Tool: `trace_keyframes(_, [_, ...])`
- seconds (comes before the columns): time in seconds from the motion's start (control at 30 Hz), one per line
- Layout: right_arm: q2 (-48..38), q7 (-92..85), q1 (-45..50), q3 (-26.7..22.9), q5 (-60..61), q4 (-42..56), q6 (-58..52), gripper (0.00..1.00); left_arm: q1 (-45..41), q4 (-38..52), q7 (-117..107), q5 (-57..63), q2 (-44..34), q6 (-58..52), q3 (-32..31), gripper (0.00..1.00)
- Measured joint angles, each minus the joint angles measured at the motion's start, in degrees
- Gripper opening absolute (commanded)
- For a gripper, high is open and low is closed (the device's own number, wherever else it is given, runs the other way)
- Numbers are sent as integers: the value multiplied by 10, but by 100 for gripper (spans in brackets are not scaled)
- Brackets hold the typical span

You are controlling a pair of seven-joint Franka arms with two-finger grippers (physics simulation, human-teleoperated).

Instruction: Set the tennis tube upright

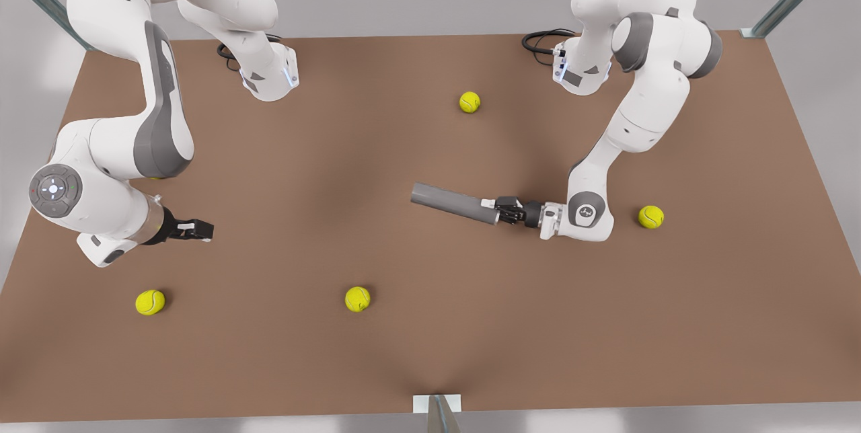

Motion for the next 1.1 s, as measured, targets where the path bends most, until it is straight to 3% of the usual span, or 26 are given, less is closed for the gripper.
trace_keyframes(0.33, [0,1,-1,0,-1,0,0,100,0,0,15,2,3,-2,0,26])
trace_keyframes(0.67, [0,1,-1,0,-2,1,0,100,0,-1,20,16,1,14,-1,25])
trace_keyframes(0.7, [0,1,-1,0,-3,1,0,100,0,-1,20,17,1,14,-1,32])
trace_keyframes(0.77, [0,1,-1,0,-3,1,0,100,0,-1,20,18,1,12,0,34])
trace_keyframes(0.87, [1,1,-1,-1,-1,16,0,100,0,-1,20,17,0,6,1,53])
trace_keyframes(0.9, [1,1,-1,-1,0,17,0,100,0,-1,20,16,0,2,1,53])
trace_keyframes(1.07, [1,1,-1,-1,1,19,0,100,1,-2,24,9,1,-18,3,41])
trace_keyframes(1.1, [1,1,-1,-1,1,19,0,100,1,-2,24,8,1,-20,3,34])
